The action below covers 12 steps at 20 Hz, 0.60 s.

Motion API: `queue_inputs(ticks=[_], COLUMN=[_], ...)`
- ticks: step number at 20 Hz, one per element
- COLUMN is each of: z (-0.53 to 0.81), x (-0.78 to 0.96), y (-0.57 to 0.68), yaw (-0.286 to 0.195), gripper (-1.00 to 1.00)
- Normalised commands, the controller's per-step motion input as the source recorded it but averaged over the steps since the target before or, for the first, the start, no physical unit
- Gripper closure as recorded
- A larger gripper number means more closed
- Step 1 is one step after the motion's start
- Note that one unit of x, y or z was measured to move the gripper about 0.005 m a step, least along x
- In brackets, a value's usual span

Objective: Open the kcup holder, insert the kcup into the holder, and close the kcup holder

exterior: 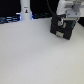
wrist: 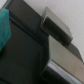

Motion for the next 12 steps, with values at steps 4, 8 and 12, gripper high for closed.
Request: queue_inputs(ticks=[4,8,12], z=[0.97,0.01,0.0], x=[0.09,0.04,0.01], y=[0.03,-0.01,-0.01], yaw=[-0.002,-0.002,0.002], gripper=[-1.0,-1.0,-1.0])
